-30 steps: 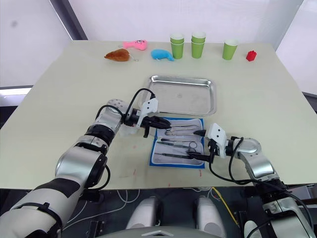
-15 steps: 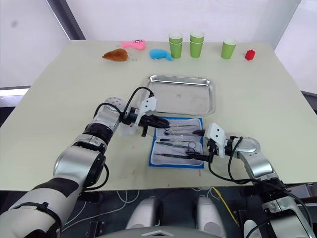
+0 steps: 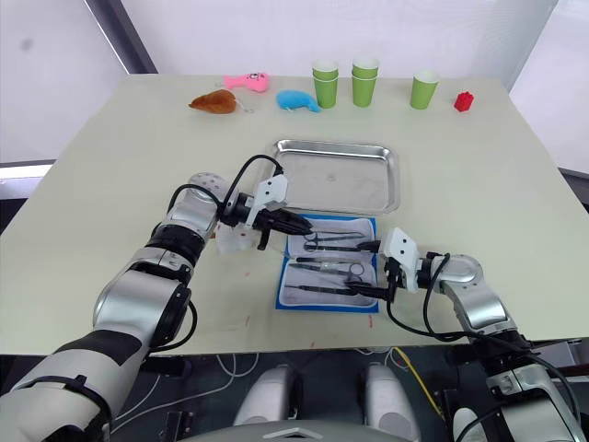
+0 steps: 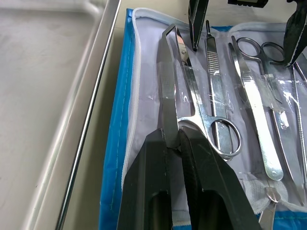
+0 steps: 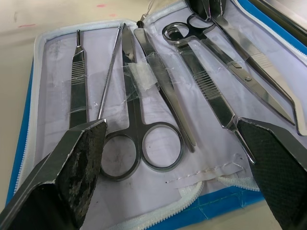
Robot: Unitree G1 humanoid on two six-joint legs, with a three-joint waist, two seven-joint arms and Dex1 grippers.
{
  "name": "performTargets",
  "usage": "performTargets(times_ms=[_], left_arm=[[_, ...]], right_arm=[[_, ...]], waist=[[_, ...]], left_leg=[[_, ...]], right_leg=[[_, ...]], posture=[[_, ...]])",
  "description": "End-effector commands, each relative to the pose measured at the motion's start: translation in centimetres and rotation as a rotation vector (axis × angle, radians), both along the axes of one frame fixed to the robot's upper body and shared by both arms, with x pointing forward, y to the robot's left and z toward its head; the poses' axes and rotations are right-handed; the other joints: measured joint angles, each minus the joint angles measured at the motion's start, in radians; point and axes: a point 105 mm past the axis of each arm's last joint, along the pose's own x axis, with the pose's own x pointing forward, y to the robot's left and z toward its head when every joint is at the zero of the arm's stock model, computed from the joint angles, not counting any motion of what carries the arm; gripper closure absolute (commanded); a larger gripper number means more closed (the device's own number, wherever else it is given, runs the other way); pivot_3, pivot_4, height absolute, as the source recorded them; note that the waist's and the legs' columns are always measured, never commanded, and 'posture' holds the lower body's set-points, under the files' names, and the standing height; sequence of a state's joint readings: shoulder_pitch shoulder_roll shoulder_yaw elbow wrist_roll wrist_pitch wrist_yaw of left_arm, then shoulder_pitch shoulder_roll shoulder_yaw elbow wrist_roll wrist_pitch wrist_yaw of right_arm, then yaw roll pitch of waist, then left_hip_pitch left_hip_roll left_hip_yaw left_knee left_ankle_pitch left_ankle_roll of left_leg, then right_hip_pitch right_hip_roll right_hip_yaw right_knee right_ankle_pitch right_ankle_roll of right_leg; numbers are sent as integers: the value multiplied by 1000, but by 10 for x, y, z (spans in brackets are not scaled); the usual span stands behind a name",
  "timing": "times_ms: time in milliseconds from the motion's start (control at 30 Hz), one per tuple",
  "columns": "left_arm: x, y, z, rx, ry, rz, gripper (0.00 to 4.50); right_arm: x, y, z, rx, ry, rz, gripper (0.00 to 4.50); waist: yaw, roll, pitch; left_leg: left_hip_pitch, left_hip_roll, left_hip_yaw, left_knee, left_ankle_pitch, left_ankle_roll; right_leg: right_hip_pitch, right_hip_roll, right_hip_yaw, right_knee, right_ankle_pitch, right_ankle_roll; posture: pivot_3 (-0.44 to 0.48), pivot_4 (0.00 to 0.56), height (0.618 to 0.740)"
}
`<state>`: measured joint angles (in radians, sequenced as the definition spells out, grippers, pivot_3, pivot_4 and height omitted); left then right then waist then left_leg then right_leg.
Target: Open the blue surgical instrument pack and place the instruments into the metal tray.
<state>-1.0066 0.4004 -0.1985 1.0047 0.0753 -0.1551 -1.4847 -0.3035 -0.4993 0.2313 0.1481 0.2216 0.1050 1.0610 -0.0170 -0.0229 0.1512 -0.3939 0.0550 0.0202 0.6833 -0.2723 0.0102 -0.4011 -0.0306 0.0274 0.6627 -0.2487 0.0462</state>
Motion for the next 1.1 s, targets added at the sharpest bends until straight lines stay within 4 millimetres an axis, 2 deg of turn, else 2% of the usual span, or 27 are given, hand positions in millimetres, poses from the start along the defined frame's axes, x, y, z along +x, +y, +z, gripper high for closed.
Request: performTargets(times_ms=[33, 767, 1100], left_arm=[[1, 0, 18, -18, -47, -22, 4470], [-5, 21, 23, 18, -54, -7, 4470], [-8, 27, 25, 23, -55, -4, 4470]], right_arm=[[-10, -6, -33, -97, 124, -16, 0], [-14, -9, -49, -114, 204, -31, 0], [-19, -12, -58, -116, 221, 41, 0]], waist=[[0, 0, 0], [-2, 0, 0], [-4, -1, 0]], left_leg=[[0, 0, 0, 0, 0, 0], [0, 1, 0, 0, 0, 0], [2, 1, 0, 0, 0, 0]], right_leg=[[0, 0, 0, 0, 0, 0], [0, 1, 0, 0, 0, 0], [0, 1, 1, 1, 0, 0]], posture=[[0, 150, 739], [0, 150, 739], [0, 150, 739]])
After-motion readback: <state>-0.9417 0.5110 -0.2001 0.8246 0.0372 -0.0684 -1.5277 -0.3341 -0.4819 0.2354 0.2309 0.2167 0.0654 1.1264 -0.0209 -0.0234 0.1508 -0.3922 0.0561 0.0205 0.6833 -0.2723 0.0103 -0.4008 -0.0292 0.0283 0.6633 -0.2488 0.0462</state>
